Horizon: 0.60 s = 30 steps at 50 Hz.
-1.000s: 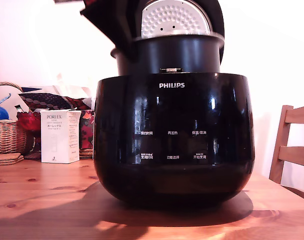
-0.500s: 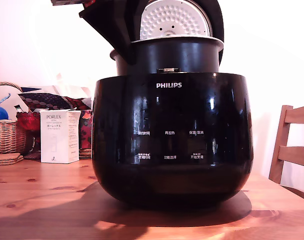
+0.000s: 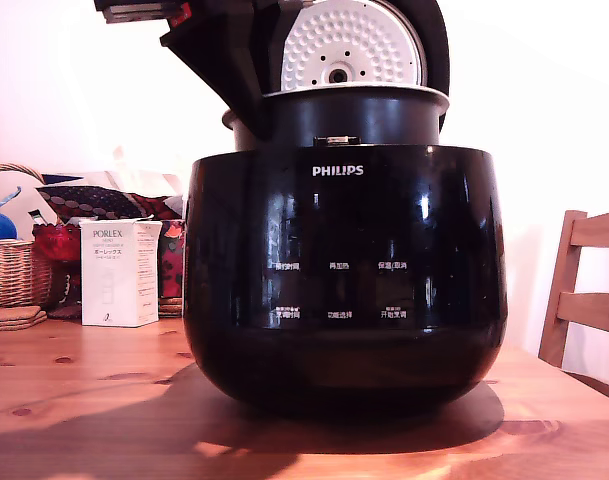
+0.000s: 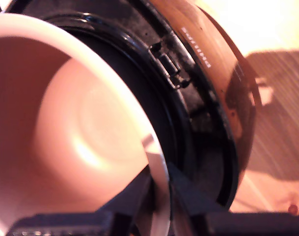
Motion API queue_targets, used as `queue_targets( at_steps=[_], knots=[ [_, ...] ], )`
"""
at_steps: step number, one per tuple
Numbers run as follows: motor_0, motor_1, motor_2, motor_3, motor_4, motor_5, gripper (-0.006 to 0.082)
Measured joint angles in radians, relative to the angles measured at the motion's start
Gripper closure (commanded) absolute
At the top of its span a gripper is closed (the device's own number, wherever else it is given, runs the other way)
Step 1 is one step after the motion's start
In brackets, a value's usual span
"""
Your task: Place the pot you are holding inside the rice cooker
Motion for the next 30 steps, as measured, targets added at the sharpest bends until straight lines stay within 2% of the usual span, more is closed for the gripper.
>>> queue_targets(
  at_steps=[30],
  knots=[
    [0.001, 0.041, 0.005, -0.005, 0.009, -0.001, 0.0791]
  ],
)
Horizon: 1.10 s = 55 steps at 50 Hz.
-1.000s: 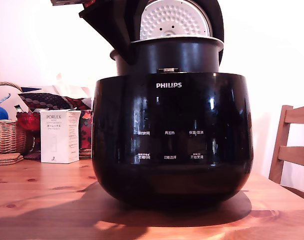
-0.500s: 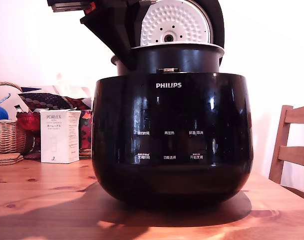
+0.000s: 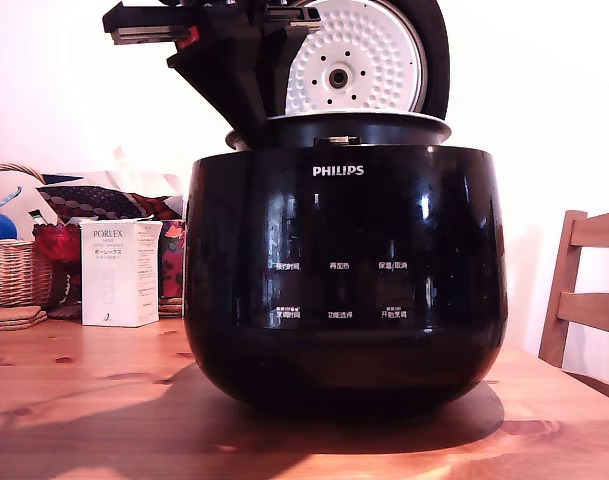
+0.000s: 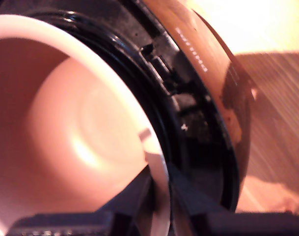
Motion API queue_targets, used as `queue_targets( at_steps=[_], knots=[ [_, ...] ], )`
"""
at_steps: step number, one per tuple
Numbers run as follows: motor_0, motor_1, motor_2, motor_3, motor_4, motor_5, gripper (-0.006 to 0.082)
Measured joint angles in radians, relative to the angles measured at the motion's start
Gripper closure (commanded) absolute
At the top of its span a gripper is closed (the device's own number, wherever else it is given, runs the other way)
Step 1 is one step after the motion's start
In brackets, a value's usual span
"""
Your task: Place the pot you are holding inside the rice cooker
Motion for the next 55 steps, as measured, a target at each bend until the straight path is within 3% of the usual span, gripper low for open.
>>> queue_targets(
  at_steps=[8, 29, 45, 55],
  knots=[
    [0.000, 0.000, 0.000, 0.001, 0.000, 0.000, 0.0789],
    [-0.001, 0.000, 0.000, 0.021, -0.008, 0.000, 0.0650],
    [-0.003, 0.000, 0.000, 0.016, -0.007, 0.000, 0.0648],
    [-0.003, 0.000, 0.000, 0.016, -0.030, -0.025, 0.0598]
  ],
)
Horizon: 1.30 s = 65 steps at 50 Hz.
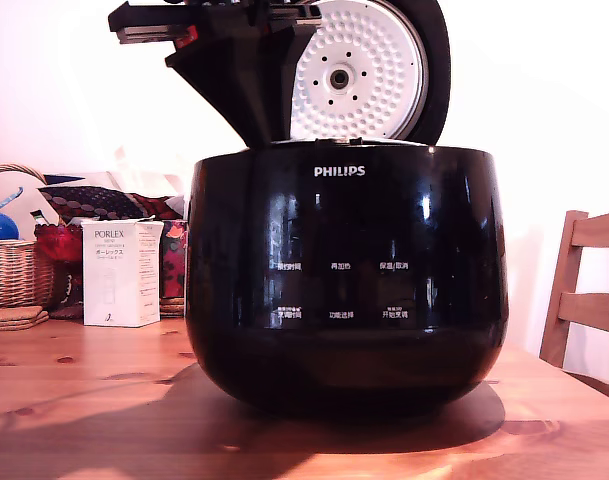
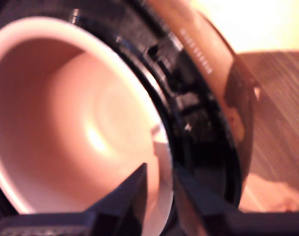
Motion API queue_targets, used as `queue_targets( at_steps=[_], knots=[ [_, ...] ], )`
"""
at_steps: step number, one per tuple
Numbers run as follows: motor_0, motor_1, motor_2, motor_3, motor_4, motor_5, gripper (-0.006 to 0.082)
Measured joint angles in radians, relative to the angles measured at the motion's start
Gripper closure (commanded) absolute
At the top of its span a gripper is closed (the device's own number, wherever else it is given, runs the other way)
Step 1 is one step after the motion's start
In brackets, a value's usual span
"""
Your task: Place the pot you are holding inside the rice cooker
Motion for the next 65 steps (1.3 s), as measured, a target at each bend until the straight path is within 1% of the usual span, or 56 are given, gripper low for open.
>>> queue_targets(
  at_steps=[8, 15, 16, 18, 19, 21, 22, 27, 29, 33, 34, 36, 37, 39, 40, 42, 43, 45, 46, 48, 49, 52, 54, 55, 56, 58, 59, 60, 61, 63, 64, 65],
  knots=[
    [0.000, 0.000, 0.016, -0.022, -0.024, -0.024, 0.0598],
    [0.000, 0.000, 0.081, -0.064, -0.025, -0.031, 0.0599],
    [0.000, 0.000, 0.093, -0.068, -0.024, -0.054, 0.0599],
    [0.000, 0.000, 0.115, -0.082, -0.025, -0.054, 0.0601],
    [0.000, 0.000, 0.124, -0.090, -0.024, -0.082, 0.0603],
    [0.000, 0.000, 0.145, -0.102, -0.024, -0.084, 0.0605],
    [0.000, 0.000, 0.151, -0.110, -0.025, -0.113, 0.0605],
    [0.000, 0.000, 0.174, -0.143, -0.024, -0.153, 0.0608],
    [0.000, 0.000, 0.175, -0.157, -0.024, -0.174, 0.0631],
    [0.000, 0.000, 0.175, -0.195, -0.024, -0.174, 0.0703],
    [0.000, 0.000, 0.175, -0.203, -0.024, -0.208, 0.0727],
    [0.000, 0.000, 0.175, -0.218, -0.024, -0.208, 0.0780],
    [0.000, 0.000, 0.175, -0.222, -0.024, -0.263, 0.0796],
    [0.000, 0.000, 0.175, -0.224, -0.024, -0.263, 0.0788],
    [0.000, 0.000, 0.175, -0.223, -0.024, -0.330, 0.0788],
    [0.001, 0.000, 0.175, -0.221, -0.024, -0.335, 0.0788],
    [0.003, 0.000, 0.175, -0.220, -0.024, -0.417, 0.0788],
    [0.008, 0.000, 0.175, -0.216, -0.024, -0.430, 0.0788],
    [0.011, 0.000, 0.175, -0.214, -0.024, -0.509, 0.0788],
    [0.020, 0.000, 0.175, -0.206, -0.024, -0.529, 0.0788],
    [0.024, 0.000, 0.175, -0.200, -0.023, -0.608, 0.0788],
    [0.040, 0.000, 0.175, -0.184, -0.023, -0.623, 0.0788],
    [0.055, 0.000, 0.175, -0.172, -0.022, -0.623, 0.0788],
    [0.065, 0.000, 0.175, -0.164, -0.021, -0.721, 0.0788],
    [0.076, 0.000, 0.175, -0.157, -0.020, -0.721, 0.0788],
    [0.099, 0.000, 0.175, -0.137, -0.006, -0.798, 0.0788],
    [0.112, 0.000, 0.175, -0.127, -0.001, -0.798, 0.0788],
    [0.124, 0.000, 0.175, -0.113, 0.013, -0.868, 0.0788],
    [0.137, 0.000, 0.175, -0.101, 0.022, -0.890, 0.0788],
    [0.161, 0.000, 0.175, -0.080, 0.041, -0.891, 0.0788],
    [0.170, 0.000, 0.175, -0.069, 0.049, -0.942, 0.0788],
    [0.187, 0.000, 0.175, -0.058, 0.056, -0.952, 0.0788]
  ],
)
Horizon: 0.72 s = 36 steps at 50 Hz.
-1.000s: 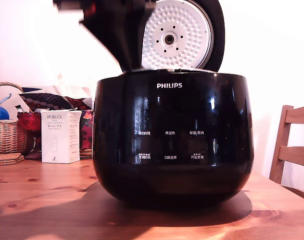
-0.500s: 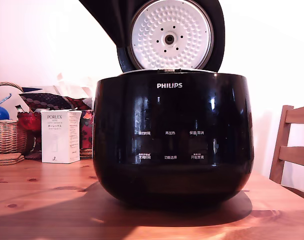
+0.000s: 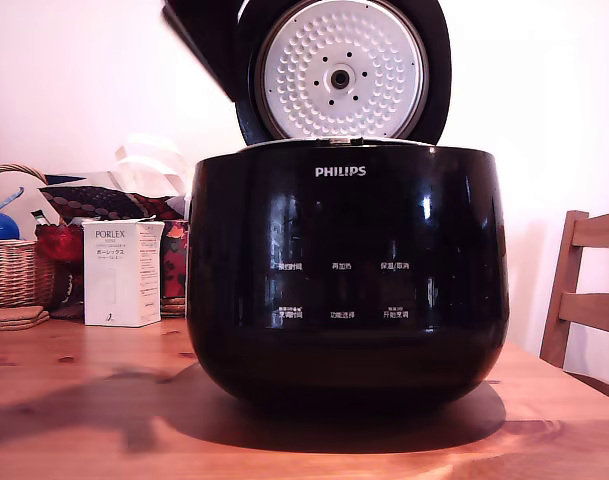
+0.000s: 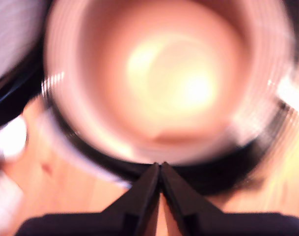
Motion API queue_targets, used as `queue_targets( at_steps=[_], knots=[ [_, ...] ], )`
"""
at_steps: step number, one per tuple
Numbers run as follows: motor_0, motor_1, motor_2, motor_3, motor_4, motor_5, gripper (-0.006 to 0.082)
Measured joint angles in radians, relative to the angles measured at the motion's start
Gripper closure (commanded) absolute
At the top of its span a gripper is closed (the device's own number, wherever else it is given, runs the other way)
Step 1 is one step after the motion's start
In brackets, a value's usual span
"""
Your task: Place the pot you are holding inside the rice cooker
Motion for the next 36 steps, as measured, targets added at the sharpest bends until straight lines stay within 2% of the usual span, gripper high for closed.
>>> queue_targets(
  at_steps=[5, 19, 36],
  knots=[
    [0.054, 0.000, 0.000, 0.042, 0.044, -0.071, 0.0788],
    [0.167, -0.007, 0.000, 0.160, 0.088, -0.145, 0.0788],
    [0.264, -0.072, 0.000, 0.227, 0.088, -0.156, 0.0788]
  ],
)
